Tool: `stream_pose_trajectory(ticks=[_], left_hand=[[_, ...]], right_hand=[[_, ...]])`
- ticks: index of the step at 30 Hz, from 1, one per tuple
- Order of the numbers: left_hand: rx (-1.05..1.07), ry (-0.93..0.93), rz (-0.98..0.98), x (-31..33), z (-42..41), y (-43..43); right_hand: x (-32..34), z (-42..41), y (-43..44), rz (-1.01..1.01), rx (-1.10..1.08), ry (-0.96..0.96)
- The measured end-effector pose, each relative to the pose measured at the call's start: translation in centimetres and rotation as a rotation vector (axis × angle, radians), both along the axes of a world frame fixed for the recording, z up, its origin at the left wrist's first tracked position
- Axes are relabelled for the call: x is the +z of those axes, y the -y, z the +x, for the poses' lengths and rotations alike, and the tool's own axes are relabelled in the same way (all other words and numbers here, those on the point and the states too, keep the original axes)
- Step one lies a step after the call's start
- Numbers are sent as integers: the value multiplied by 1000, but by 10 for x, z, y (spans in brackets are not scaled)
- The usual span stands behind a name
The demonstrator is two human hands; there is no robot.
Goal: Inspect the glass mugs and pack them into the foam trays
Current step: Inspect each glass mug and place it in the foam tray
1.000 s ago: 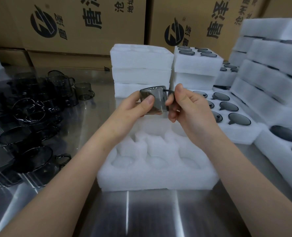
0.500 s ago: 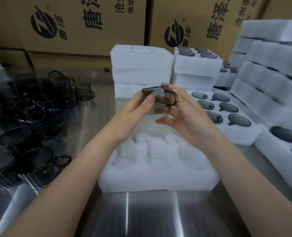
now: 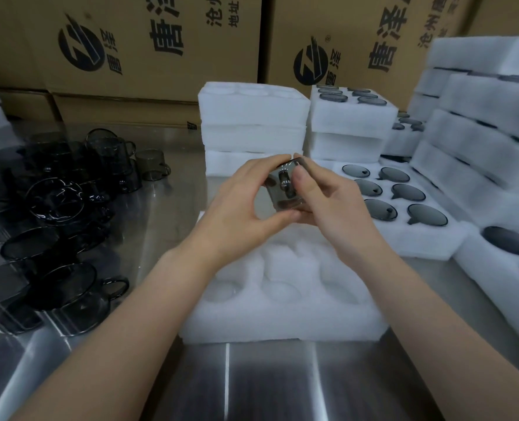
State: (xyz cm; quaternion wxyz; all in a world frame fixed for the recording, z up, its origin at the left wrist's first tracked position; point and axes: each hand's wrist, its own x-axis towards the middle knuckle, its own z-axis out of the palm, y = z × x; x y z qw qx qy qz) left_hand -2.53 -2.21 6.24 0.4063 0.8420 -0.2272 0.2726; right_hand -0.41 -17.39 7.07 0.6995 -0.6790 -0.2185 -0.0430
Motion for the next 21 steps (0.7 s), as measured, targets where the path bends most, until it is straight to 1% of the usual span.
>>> stream_pose_trajectory(ticks=[3,10,12,14,18,21], left_hand=[[-6,11,-46,1,-1,1],[-92,-90,-148,-2,-2,-2],[-106,-103,-179,-2,-2,-2],[-112,-102,-191,-3,-2,-2],[-64,-89,-118,-2,0,-3],[-4,-74,-7,-2,0,-1]], right_hand=[[0,0,0,24,-16,-19],[2,3,7,144,18,-135],[2,5,9,152,58,-164],[2,8,10,150,142,-200],[1,12,11,122,306,-300],[1,8,9,94,285,-264]])
